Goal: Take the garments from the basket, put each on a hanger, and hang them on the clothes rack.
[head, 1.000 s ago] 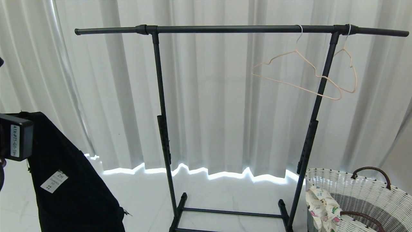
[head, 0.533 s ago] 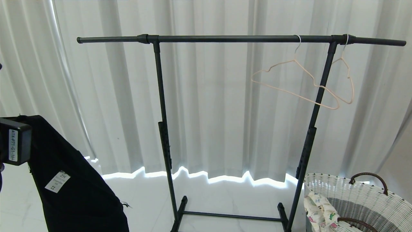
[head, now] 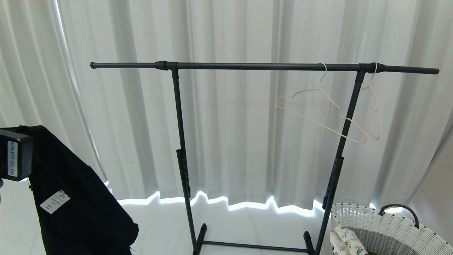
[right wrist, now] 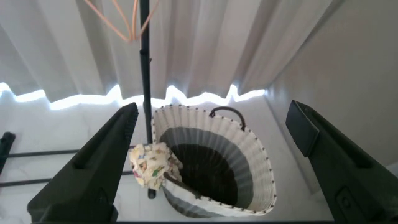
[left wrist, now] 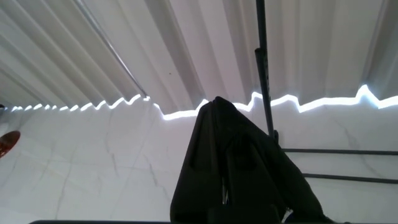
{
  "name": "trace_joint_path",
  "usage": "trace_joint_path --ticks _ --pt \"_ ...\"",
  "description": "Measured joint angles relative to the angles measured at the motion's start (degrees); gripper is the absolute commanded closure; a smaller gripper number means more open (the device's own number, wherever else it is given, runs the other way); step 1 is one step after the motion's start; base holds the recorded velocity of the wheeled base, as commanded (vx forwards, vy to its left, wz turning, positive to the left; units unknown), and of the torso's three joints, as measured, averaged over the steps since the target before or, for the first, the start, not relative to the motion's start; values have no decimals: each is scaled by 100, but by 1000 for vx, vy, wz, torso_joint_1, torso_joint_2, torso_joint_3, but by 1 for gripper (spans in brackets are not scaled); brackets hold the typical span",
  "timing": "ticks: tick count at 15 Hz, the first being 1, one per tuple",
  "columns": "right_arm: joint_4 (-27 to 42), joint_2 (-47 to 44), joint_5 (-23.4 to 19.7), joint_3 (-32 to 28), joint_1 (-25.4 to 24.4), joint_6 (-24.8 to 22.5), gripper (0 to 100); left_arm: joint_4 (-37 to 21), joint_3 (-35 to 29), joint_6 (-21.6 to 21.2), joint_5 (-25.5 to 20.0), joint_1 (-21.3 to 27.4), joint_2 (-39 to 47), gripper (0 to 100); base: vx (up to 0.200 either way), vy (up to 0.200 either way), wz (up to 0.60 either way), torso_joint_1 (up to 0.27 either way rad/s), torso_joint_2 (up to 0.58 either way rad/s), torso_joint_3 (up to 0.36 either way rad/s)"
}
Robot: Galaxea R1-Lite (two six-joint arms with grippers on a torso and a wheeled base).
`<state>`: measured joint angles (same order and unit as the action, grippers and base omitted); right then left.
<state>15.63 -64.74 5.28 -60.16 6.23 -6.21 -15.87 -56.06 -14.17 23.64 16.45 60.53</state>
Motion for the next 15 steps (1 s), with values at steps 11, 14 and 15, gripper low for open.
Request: trace_joint_path --ticks 11,14,15 --pt "-213 -154 -60 -138 -105 44 0 9 12 10 -2 -9 -9 100 0 0 0 226 -496 -277" --pt "-439 -162 -255 -9 -105 60 0 9 15 5 -2 -7 -5 100 0 0 0 66 -141 -74" --pt "-447 -162 -271 32 -105 68 0 6 11 2 -2 -7 -5 100 0 0 0 0 0 0"
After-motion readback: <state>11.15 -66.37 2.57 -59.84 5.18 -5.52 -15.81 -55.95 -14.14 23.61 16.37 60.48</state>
